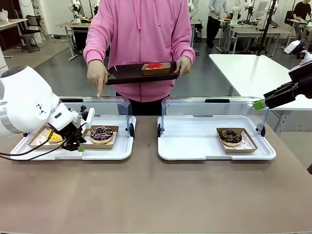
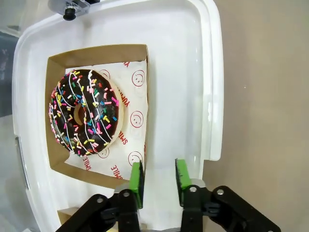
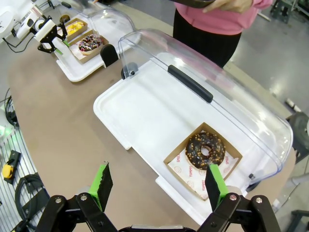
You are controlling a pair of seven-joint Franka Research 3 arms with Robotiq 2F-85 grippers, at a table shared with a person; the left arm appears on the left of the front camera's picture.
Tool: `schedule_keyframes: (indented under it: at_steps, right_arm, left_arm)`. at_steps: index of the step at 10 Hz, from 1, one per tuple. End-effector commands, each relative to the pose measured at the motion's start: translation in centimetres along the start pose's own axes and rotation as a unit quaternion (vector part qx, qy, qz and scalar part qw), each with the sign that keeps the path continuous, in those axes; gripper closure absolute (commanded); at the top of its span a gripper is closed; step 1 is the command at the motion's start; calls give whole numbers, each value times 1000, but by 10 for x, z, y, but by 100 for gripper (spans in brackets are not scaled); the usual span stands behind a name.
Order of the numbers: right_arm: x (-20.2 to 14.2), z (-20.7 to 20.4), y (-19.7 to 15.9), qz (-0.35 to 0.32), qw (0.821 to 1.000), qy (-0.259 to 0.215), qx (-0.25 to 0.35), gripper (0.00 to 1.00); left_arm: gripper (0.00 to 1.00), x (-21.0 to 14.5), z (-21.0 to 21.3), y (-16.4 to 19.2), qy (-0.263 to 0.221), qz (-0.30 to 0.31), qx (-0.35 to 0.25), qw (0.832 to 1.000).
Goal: Provide the desired donut to the person.
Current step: Pick up and lift the Paper togo box containing the Donut pointed at by the person.
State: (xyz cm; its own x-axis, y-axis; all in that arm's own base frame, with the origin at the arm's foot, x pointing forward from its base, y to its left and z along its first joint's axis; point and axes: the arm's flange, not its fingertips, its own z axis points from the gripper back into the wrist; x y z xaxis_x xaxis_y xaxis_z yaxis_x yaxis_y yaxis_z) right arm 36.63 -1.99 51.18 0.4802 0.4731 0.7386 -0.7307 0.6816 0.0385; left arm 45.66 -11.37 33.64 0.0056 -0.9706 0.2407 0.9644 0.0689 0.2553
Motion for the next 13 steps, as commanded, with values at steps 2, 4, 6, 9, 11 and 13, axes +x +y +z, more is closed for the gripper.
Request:
schedule_keyframes:
  at_steps: [2, 4, 6, 9, 11, 13]
  right_arm:
    - [0, -1, 2, -6, 1000, 6, -7, 0]
    - [0, -1, 2, -6, 1000, 6, -7, 0]
    - [0, -1, 2, -6, 1000, 6, -7, 0]
    - [0, -1, 2, -6, 1000, 6, -7, 0]
    - [0, -1, 2, -6, 1000, 6, -7, 0]
    - [0, -1, 2, -6, 1000, 6, -7, 0]
  left_arm:
    - [100, -4, -12, 5, 6, -9, 5, 1000]
    - [100, -5, -12, 4, 5, -11, 2, 1000]
    - [100, -2, -8, 0, -1, -16, 14, 1000]
    - [100, 1, 8, -9, -12, -20, 20, 1000]
    - [100, 2, 22, -15, -18, -23, 31, 999]
    - [100, 6, 40, -33, -21, -33, 33, 999]
